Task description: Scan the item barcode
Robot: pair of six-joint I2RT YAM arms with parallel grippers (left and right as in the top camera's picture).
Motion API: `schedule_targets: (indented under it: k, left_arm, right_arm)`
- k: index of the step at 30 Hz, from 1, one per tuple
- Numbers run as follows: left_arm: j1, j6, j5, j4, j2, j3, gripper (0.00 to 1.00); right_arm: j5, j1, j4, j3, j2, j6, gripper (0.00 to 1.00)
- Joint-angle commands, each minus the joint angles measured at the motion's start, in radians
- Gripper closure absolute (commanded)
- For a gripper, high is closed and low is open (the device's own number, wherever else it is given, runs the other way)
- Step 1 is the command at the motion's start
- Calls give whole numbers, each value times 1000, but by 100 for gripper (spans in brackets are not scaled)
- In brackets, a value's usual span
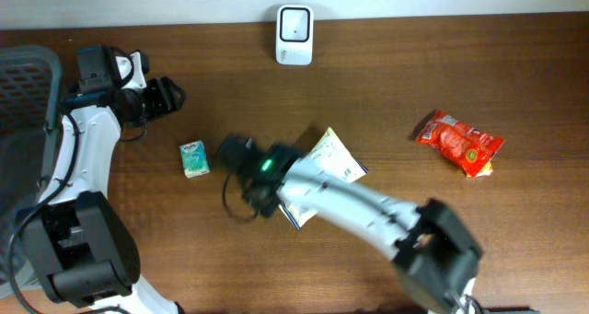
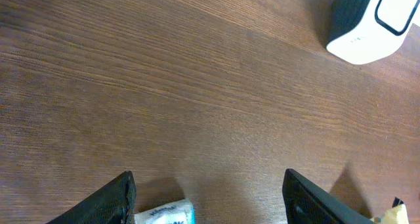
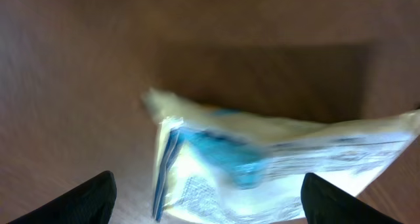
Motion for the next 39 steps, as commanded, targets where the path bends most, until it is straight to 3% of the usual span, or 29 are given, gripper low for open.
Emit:
schedule_targets:
  k: [1,6,10,14,15,19,26,30,37,39]
  left_arm:
    - [-40,19,11,0,8,5,30]
    - [-110,55,7,0,8,5,29]
    - [-141,55,3,9,8,5,27]
    - [-143,54,3,15,8,5,26]
    - [-143,54,3,15,8,5,26]
    - [-143,54,-15,19,8,5,26]
    - [-143,54,-23,19,8,5,21]
    - [-143,54,-23,19,8,5,10]
    - [-143,54,-23,18,8,5,4]
    - [-143,54,-22,18,8,5,0]
  right_arm:
    - [-283,-204,-20,65,-103,5,12]
    - [-438,-442,-165,57,-103,6,14]
    - [-437,-516,-217,18,-103,7,21]
    - [-454,-542,-189,-97,-102,15,87]
    - [-468,-537,-176,-138,-101,15,96]
    - [-475,-527,-167,-263,-101,40,96]
    - [-550,-525,120,-468,-100,192,96]
    - [-550,-521,191,-483,-87,256,96]
    - [-550,-524,336,-481,-67,278,96]
    - [-550,-533,448,-481,-66,282,96]
